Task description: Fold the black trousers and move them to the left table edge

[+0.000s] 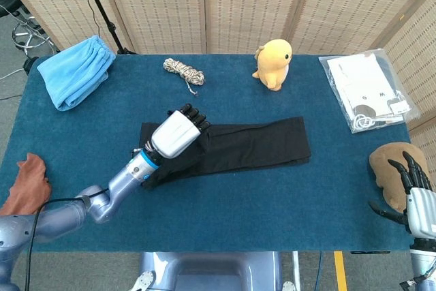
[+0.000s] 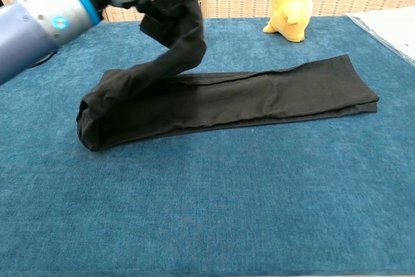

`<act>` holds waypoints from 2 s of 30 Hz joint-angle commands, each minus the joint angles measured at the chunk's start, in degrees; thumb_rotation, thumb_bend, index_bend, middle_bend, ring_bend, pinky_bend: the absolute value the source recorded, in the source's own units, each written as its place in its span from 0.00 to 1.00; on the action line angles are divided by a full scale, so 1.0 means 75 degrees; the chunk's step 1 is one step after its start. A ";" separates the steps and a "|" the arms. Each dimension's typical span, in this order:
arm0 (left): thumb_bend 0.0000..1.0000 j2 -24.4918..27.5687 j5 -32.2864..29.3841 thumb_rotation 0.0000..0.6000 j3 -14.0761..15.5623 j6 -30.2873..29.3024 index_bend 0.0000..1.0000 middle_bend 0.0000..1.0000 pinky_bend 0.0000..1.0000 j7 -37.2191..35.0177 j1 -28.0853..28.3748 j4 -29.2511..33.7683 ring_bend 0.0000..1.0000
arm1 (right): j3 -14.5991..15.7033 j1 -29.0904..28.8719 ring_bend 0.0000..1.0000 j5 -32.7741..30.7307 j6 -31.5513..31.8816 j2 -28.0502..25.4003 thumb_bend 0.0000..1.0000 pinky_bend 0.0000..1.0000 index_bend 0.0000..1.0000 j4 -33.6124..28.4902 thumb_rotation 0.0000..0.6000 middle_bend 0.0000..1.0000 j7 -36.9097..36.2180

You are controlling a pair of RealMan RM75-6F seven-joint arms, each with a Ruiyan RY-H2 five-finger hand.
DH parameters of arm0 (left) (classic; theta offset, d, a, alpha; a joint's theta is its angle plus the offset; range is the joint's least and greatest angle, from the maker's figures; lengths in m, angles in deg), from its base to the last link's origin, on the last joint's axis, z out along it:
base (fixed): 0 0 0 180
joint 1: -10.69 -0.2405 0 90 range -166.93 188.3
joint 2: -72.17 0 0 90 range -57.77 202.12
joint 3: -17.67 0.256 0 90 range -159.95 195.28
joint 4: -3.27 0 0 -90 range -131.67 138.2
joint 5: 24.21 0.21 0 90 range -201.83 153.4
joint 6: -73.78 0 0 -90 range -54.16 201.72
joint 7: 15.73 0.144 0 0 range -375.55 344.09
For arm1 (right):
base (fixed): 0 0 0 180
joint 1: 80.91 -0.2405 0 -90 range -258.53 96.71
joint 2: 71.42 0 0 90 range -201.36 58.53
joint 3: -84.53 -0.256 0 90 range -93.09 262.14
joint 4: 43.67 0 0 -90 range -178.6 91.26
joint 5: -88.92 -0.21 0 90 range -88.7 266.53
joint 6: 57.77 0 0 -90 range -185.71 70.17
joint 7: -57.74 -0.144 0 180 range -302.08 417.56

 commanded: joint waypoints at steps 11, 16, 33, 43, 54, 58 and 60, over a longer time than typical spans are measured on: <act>0.43 -0.1319 -0.0572 1.00 -0.0737 0.1001 0.68 0.56 0.44 0.0740 0.1268 -0.1109 0.47 | -0.0089 -0.0018 0.00 -0.0185 -0.0145 -0.0055 0.00 0.10 0.16 0.0105 1.00 0.02 -0.0187; 0.43 -0.1931 -0.0846 1.00 -0.0914 0.1218 0.68 0.56 0.44 0.0891 0.1637 -0.1774 0.47 | -0.0081 -0.0007 0.00 -0.0202 -0.0188 -0.0087 0.00 0.10 0.16 0.0102 1.00 0.02 -0.0262; 0.09 -0.2802 -0.1372 1.00 -0.1290 0.1345 0.00 0.00 0.31 0.0606 0.2389 -0.2608 0.00 | -0.0076 -0.0028 0.00 -0.0191 -0.0242 -0.0080 0.00 0.10 0.17 0.0092 1.00 0.02 -0.0197; 0.05 -0.2255 -0.1170 1.00 -0.1189 0.0491 0.00 0.00 0.28 -0.0789 0.2011 -0.1847 0.00 | -0.0060 -0.0015 0.00 -0.0198 -0.0262 -0.0079 0.00 0.10 0.17 0.0085 1.00 0.02 -0.0209; 0.05 -0.0137 -0.0220 1.00 0.0649 -0.0430 0.00 0.00 0.29 -0.1976 0.0147 -0.0434 0.00 | 0.0003 -0.0034 0.00 -0.0072 -0.0251 -0.0053 0.00 0.10 0.17 -0.0044 1.00 0.02 -0.0050; 0.04 0.0350 0.0178 1.00 0.1278 -0.1015 0.00 0.00 0.28 -0.2553 -0.0528 -0.0599 0.00 | 0.0007 -0.0053 0.00 -0.0058 -0.0253 -0.0029 0.00 0.10 0.17 -0.0082 1.00 0.02 0.0056; 0.04 0.0459 0.0339 1.00 0.1482 -0.1351 0.00 0.00 0.28 -0.2877 -0.0817 -0.0779 0.00 | 0.0013 -0.0059 0.00 -0.0059 -0.0263 -0.0012 0.00 0.10 0.17 -0.0097 1.00 0.02 0.0104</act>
